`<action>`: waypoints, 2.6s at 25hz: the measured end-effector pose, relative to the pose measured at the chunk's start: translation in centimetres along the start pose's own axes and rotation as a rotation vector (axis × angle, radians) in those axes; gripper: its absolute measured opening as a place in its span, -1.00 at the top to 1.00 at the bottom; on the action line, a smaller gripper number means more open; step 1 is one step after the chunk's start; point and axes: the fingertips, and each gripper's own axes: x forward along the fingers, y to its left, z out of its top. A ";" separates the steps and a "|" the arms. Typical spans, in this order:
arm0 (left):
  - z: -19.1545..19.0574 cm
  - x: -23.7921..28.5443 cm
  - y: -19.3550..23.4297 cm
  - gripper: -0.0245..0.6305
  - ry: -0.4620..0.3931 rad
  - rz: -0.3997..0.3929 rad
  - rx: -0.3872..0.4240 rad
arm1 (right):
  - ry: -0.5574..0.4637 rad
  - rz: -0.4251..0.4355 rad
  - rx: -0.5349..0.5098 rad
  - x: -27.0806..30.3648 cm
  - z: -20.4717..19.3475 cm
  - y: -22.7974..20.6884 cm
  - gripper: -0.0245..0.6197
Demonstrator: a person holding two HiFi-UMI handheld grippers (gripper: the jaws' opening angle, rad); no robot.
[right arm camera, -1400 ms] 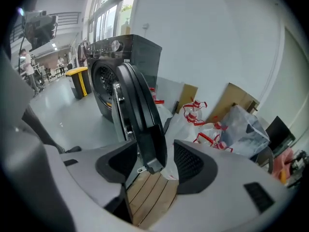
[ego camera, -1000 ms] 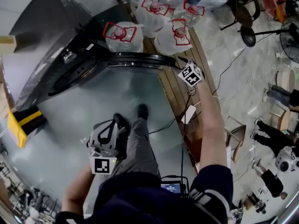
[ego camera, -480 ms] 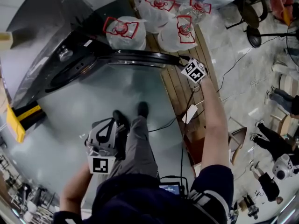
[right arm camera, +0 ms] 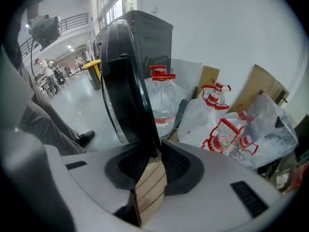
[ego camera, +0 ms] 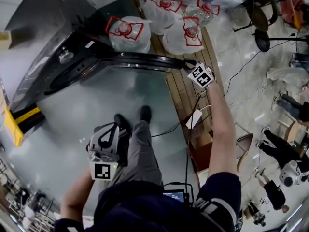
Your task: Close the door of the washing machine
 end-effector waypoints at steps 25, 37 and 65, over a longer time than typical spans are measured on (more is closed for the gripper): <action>-1.5 -5.8 -0.4 0.85 0.008 0.101 -0.025 | 0.020 -0.138 0.133 -1.2 -3.0 11.4 0.66; -6.0 -15.2 1.1 0.85 -0.004 0.076 -0.009 | 0.074 -0.229 0.279 -1.1 -3.0 22.4 0.67; -16.3 -34.1 8.4 0.85 -0.030 0.064 0.005 | 0.103 -0.322 0.607 4.7 5.4 49.9 0.70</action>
